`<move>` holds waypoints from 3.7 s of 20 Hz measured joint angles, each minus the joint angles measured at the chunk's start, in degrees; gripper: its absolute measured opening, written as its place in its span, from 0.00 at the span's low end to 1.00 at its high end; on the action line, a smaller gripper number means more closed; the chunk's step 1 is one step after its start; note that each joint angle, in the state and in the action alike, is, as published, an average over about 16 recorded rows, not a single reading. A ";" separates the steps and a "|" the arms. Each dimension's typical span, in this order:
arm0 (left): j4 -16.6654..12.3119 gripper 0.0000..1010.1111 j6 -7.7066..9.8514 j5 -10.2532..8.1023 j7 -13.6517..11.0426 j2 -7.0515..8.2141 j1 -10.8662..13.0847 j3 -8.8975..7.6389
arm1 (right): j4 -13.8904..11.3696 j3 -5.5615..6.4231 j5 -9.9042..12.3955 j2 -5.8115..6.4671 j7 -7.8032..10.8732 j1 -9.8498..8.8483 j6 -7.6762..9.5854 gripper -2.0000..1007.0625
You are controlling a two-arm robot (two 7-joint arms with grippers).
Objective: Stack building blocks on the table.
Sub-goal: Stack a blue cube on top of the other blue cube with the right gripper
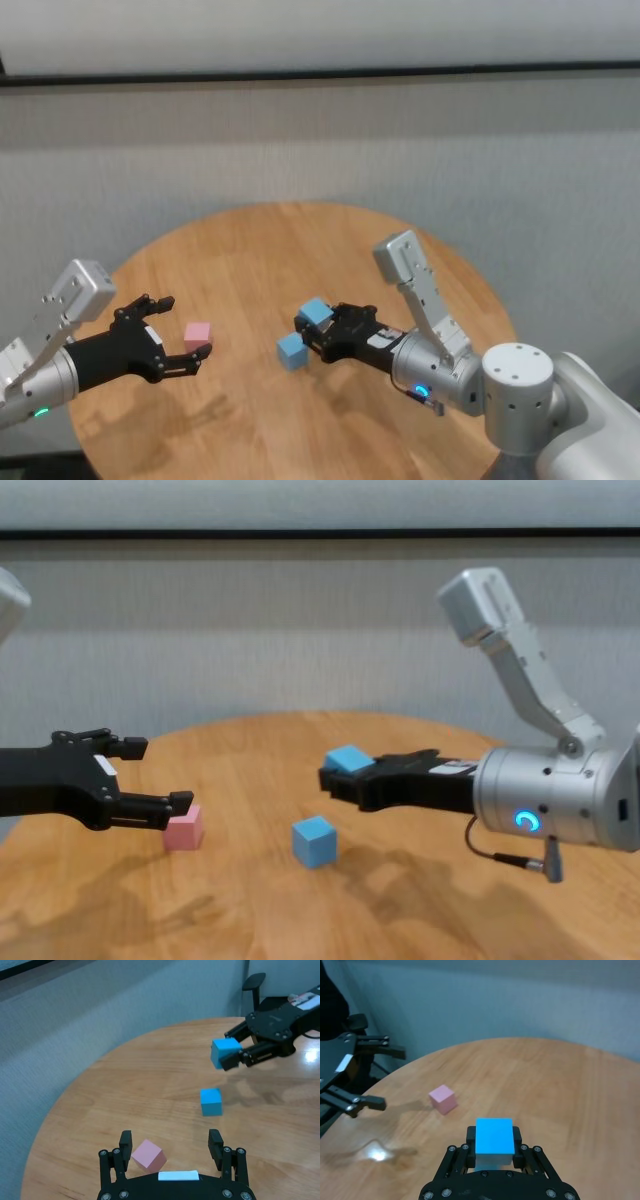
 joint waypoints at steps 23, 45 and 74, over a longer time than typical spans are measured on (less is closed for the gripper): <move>0.00 0.99 0.00 0.00 0.00 0.00 0.00 0.00 | 7.09 -3.06 -2.67 -3.83 -2.68 2.72 -0.62 0.37; 0.00 0.99 0.00 0.00 0.00 0.00 0.00 0.00 | 10.63 -2.85 -5.74 -5.80 -3.17 4.41 -1.23 0.37; 0.00 0.99 0.00 0.00 0.00 0.00 0.00 0.00 | 10.95 -2.49 -6.90 -6.14 -2.66 4.29 -1.05 0.38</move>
